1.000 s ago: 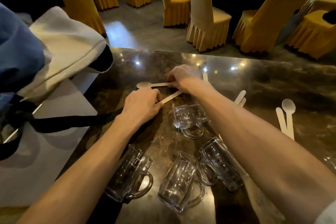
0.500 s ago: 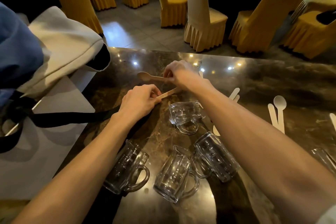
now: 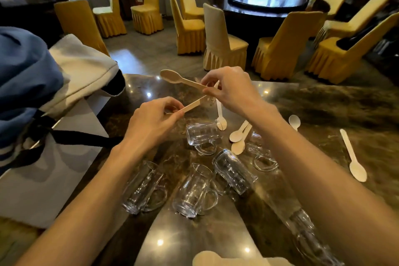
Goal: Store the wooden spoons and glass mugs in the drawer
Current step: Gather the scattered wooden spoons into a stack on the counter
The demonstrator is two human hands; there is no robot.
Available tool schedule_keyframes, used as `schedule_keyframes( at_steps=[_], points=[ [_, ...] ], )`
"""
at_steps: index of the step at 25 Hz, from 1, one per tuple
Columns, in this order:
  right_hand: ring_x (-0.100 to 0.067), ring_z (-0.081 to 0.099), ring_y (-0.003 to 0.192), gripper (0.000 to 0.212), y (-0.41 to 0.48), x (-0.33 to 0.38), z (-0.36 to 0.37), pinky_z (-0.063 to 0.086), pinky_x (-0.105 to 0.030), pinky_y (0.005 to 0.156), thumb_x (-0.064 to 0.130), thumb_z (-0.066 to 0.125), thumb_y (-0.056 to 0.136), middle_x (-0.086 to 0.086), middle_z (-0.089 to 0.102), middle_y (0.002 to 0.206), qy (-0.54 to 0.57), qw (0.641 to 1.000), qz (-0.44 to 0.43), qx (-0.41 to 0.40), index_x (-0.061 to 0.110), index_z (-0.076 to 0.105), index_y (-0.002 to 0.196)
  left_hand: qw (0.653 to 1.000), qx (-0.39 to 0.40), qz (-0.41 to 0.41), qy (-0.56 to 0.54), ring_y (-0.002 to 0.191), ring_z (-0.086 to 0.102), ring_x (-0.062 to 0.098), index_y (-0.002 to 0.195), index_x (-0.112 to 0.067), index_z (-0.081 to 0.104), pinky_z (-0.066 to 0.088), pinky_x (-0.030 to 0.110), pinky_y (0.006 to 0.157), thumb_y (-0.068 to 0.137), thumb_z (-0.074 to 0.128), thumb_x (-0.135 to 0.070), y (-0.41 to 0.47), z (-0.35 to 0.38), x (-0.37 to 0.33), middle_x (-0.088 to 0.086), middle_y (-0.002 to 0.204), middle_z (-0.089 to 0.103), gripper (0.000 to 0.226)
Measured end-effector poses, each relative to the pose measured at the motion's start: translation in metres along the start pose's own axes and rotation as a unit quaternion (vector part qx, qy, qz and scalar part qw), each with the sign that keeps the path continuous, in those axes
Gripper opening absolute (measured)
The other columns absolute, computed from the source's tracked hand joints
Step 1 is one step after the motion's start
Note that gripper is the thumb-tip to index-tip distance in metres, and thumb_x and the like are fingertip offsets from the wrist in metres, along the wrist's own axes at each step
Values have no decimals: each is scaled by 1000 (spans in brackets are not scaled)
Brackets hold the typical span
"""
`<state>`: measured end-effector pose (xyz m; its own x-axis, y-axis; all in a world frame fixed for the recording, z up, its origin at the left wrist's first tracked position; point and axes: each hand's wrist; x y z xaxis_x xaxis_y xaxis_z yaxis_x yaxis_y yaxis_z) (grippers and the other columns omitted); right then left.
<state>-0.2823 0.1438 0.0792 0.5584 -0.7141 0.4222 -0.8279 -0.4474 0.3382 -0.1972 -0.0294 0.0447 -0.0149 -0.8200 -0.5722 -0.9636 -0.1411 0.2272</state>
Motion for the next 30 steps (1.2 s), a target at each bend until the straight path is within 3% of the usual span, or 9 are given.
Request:
schedule_keyframes(
  at_steps=[6,10,15,21,25,30],
  points=[
    [-3,52,79,18,-60,17,-37,46,-21,67,27,69,83,4,70,94,-17,998,-14,-60,24,72,100,998,3,53,-21,83,58,1,95,-39,65,51,33,74,84,62,-44,-43,-23,-32,-24,81,57,13],
    [-4,56,73,18,-106,31,-55,52,-25,68,28,70,81,9,67,87,7,997,-3,-71,24,72,99,996,7,77,-45,80,61,1,95,-38,67,52,33,72,81,62,-48,-74,-33,-44,-21,82,63,18],
    [5,54,62,15,-163,41,-68,44,-8,56,29,72,78,22,55,72,40,997,26,-68,27,72,93,992,38,96,-76,78,62,0,93,-37,69,54,32,72,78,64,-48,-114,-34,-46,-18,82,66,20],
    [-2,58,72,17,-219,41,-69,47,-15,64,30,71,78,15,65,82,56,995,60,-52,27,72,95,983,103,116,-103,83,61,-2,95,-36,69,48,19,68,77,65,-43,-153,-24,-47,-24,84,65,20],
    [-2,60,79,20,-254,38,-62,50,-17,69,30,70,78,16,65,85,55,994,82,-39,28,71,98,976,144,108,-126,79,61,0,95,-34,70,47,15,66,79,68,-35,-175,-7,-47,-19,82,67,16],
    [-2,60,77,21,-285,32,-53,52,-21,70,36,66,78,15,66,86,58,993,95,-26,29,70,98,965,192,86,-154,75,62,-1,90,-34,71,44,13,65,77,67,-39,-192,12,-46,-17,78,68,15]
  ],
)
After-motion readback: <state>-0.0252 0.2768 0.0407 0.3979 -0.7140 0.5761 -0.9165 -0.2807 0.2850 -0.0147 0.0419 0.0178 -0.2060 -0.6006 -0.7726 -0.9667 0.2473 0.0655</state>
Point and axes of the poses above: each hand's wrist, its own y-axis towards the middle knuckle, its own z-axis out of the palm, x = y × z
